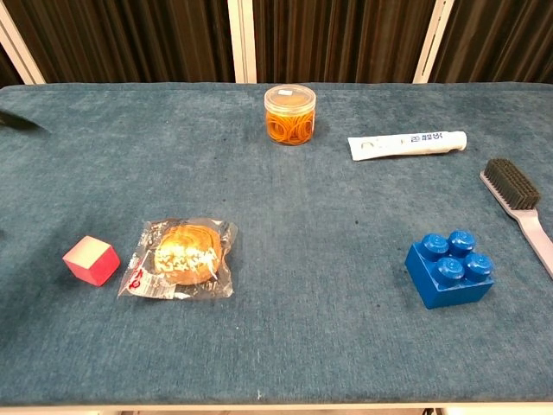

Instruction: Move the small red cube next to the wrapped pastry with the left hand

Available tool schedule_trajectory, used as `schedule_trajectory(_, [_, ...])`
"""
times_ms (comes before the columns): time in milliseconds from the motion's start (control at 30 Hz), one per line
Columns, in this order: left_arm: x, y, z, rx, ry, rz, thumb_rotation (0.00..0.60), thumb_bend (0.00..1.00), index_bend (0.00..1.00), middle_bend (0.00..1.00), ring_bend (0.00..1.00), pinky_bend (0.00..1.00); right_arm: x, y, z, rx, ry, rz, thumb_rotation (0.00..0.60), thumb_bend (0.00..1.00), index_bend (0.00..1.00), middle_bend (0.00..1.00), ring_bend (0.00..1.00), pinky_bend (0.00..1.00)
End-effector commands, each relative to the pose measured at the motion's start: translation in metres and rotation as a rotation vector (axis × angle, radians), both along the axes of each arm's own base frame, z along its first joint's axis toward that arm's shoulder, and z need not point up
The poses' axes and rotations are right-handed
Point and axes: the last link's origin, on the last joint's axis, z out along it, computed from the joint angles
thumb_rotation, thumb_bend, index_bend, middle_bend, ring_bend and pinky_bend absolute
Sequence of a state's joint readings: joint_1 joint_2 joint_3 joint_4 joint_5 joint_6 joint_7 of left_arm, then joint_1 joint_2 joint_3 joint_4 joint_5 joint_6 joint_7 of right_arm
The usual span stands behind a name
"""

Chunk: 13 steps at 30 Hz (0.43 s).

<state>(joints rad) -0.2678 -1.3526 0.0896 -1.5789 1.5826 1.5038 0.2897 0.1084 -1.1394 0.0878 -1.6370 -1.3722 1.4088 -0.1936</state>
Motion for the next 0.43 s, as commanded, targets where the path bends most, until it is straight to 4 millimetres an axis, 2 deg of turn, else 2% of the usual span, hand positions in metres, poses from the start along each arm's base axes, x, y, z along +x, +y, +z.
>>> schedule_trajectory(33, [-0.044,-0.035,0.067,0.333,0.096,0.12,0.6,0.18,0.11,0.09,0.01,0.15,0.001,0.001,-0.003,0.006,0.005,0.0,0.6,0.3,0.0,0.0,0.0,0.0])
schedule_trajectory(100, [-0.056,-0.045,0.072,0.383,0.056,0.184,0.6,0.18,0.11,0.08,0.0,0.12,0.001,0.002,-0.005,0.007,0.008,-0.008,0.6,0.3,0.0,0.0,0.0,0.0])
schedule_trajectory(167, [-0.066,-0.05,0.074,0.349,0.026,0.233,0.6,0.18,0.11,0.08,0.0,0.12,0.001,0.001,-0.007,0.011,0.01,-0.014,0.6,0.3,0.0,0.0,0.0,0.0])
schedule_trajectory(433, [-0.072,-0.038,0.082,0.26,0.045,0.282,0.6,0.18,0.11,0.08,0.0,0.11,0.001,0.001,-0.007,0.006,0.011,-0.016,0.6,0.3,0.0,0.0,0.0,0.0])
